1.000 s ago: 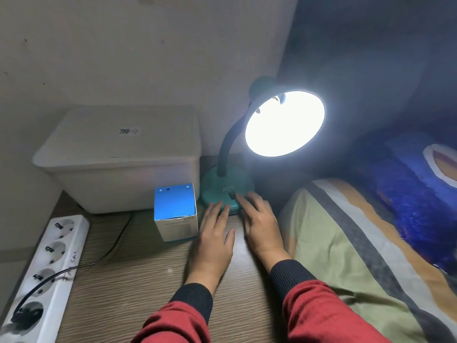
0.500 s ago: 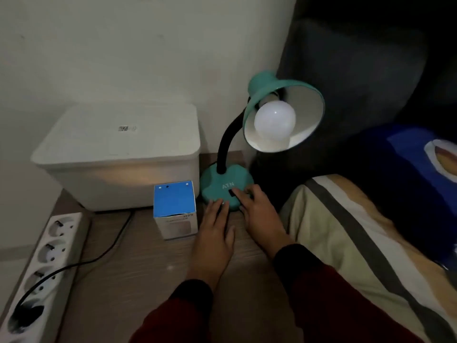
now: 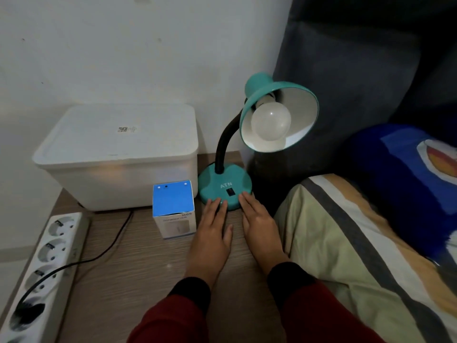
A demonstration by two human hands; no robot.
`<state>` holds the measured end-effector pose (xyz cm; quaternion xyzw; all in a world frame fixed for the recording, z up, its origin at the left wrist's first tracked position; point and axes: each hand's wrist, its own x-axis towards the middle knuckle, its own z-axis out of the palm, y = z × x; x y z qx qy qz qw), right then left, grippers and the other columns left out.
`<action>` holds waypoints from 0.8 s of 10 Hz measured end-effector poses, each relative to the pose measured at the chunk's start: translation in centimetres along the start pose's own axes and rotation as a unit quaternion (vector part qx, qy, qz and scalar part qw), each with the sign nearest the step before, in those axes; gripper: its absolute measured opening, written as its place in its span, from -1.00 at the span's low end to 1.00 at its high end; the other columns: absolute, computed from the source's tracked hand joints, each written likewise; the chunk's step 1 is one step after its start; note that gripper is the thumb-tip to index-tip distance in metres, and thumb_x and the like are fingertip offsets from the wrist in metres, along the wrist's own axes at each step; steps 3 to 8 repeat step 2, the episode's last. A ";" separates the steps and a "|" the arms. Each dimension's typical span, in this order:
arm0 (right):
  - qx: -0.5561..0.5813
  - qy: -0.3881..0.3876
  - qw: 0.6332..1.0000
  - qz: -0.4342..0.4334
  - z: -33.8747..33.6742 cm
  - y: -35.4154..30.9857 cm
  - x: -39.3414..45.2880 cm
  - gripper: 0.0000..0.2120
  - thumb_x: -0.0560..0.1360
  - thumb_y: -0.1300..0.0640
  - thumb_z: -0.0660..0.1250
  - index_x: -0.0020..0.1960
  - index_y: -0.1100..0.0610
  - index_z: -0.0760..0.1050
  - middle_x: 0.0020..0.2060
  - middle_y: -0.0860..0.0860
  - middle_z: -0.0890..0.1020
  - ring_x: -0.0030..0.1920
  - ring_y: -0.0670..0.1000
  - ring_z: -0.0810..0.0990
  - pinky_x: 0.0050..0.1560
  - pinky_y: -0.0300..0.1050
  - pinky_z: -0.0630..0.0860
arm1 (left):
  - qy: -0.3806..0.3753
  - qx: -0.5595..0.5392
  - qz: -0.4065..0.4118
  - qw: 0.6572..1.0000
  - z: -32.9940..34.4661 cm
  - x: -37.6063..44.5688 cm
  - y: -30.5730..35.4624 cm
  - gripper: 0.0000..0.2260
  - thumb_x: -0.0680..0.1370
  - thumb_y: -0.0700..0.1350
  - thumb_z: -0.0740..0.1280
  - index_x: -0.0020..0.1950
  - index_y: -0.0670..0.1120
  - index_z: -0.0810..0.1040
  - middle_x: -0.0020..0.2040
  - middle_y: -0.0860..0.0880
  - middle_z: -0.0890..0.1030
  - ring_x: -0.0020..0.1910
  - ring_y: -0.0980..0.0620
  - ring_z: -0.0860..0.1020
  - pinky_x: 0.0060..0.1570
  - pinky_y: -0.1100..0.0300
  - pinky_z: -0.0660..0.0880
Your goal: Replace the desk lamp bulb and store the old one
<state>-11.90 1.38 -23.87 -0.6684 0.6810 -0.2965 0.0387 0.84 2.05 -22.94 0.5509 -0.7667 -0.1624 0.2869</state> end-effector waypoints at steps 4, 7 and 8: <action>-0.050 -0.062 0.997 -0.003 -0.7 -1.2 -1.0 -0.48 0.31 0.33 0.32 0.28 0.30 0.48 0.29 0.21 0.53 0.19 0.10 0.61 0.10 -0.10 0.59 | -0.061 -0.014 -0.003 0.998 -1.1 -0.4 0.4 -0.49 0.62 -0.15 0.15 0.54 -0.09 0.07 0.56 -0.01 0.01 0.52 0.12 -0.07 0.45 0.32 -0.12; -0.050 -0.062 0.997 -0.003 -0.7 -1.2 -1.0 -0.48 0.31 0.33 0.32 0.28 0.30 0.48 0.29 0.21 0.53 0.19 0.10 0.61 0.10 -0.10 0.59 | -0.061 -0.014 -0.003 0.998 -1.1 -0.4 0.4 -0.49 0.62 -0.15 0.15 0.54 -0.09 0.07 0.56 -0.01 0.01 0.52 0.12 -0.07 0.45 0.32 -0.12; -0.050 -0.062 0.997 -0.003 -0.7 -1.2 -1.0 -0.48 0.31 0.33 0.32 0.28 0.30 0.48 0.29 0.21 0.53 0.19 0.10 0.61 0.10 -0.10 0.59 | -0.061 -0.014 -0.003 0.998 -1.1 -0.4 0.4 -0.49 0.62 -0.15 0.15 0.54 -0.09 0.07 0.56 -0.01 0.01 0.52 0.12 -0.07 0.45 0.32 -0.12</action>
